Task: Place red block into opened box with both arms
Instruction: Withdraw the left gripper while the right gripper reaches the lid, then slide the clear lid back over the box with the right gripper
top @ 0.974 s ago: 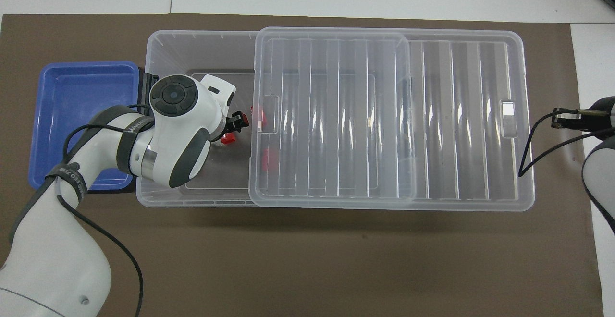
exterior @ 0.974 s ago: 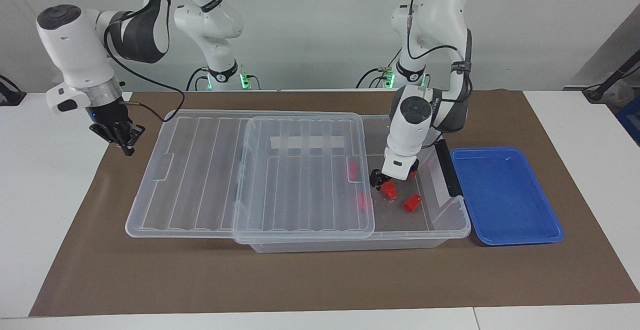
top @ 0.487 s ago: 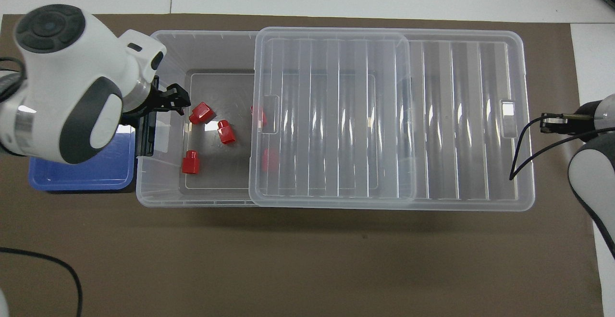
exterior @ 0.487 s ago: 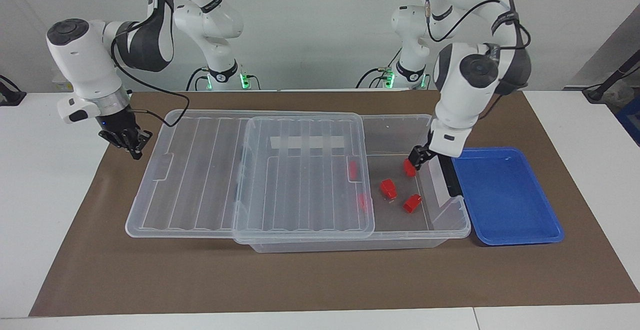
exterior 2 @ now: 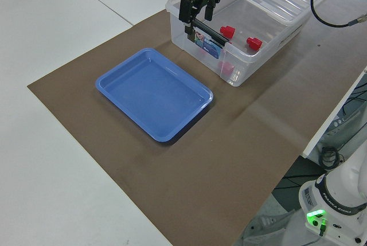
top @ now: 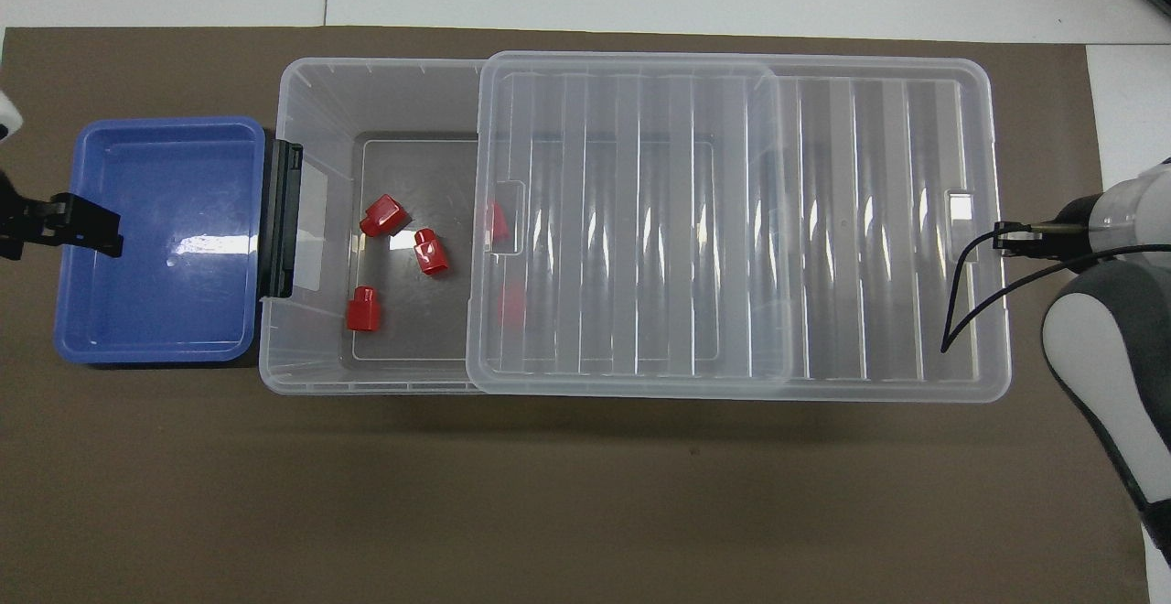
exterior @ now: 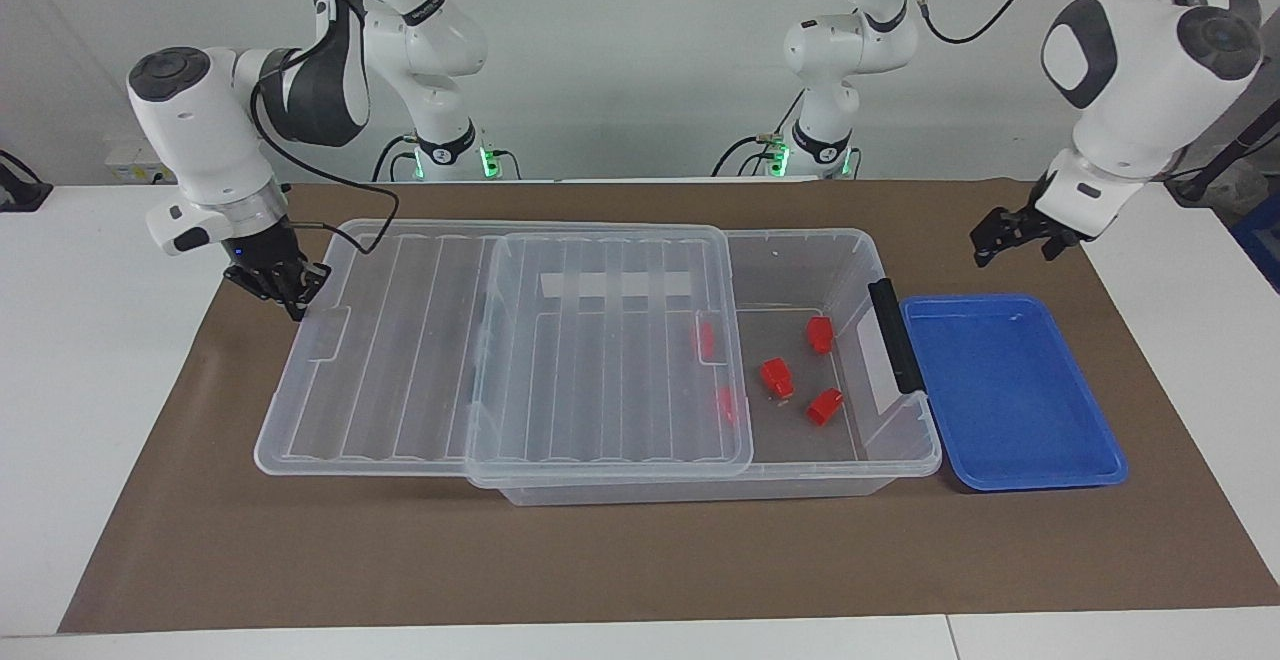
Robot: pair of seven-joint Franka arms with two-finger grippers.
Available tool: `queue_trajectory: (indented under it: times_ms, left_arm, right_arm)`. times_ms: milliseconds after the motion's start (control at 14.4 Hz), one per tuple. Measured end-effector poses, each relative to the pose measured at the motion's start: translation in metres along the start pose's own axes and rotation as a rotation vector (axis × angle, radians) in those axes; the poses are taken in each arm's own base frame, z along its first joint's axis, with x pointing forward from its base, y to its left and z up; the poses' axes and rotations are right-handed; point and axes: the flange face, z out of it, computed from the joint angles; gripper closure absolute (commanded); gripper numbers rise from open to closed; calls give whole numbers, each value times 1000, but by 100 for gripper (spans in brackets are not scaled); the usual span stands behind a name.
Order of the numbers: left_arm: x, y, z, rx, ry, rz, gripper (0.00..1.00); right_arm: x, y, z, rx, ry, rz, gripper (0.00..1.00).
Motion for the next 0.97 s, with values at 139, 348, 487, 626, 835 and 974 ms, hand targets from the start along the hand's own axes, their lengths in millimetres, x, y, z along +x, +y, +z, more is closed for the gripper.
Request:
queue_trajectory:
  times_ms: [139,348,487,626,835,974]
  left_arm:
    - [-7,-32,3,-6,-4,25,0]
    - [-14,-28,-9,-4,6,45,0]
    - [-23,-20,-23,-2,9,55,0]
    - [-32,-19,-30,-1,7,55,0]
    - [-43,-17,-39,0,9,54,0]
    - [-48,-15,-41,1,9,55,0]
  right_arm:
    - [0,-7,0,2,0,-27,100]
    - [-1,-26,0,5,-5,-61,100]
    - [-4,-44,0,9,-16,-94,100]
    - [-6,-66,-1,13,-19,-133,100]
    - [-11,-100,-2,20,-18,-194,100]
    - [-15,-122,-4,25,-17,-210,100]
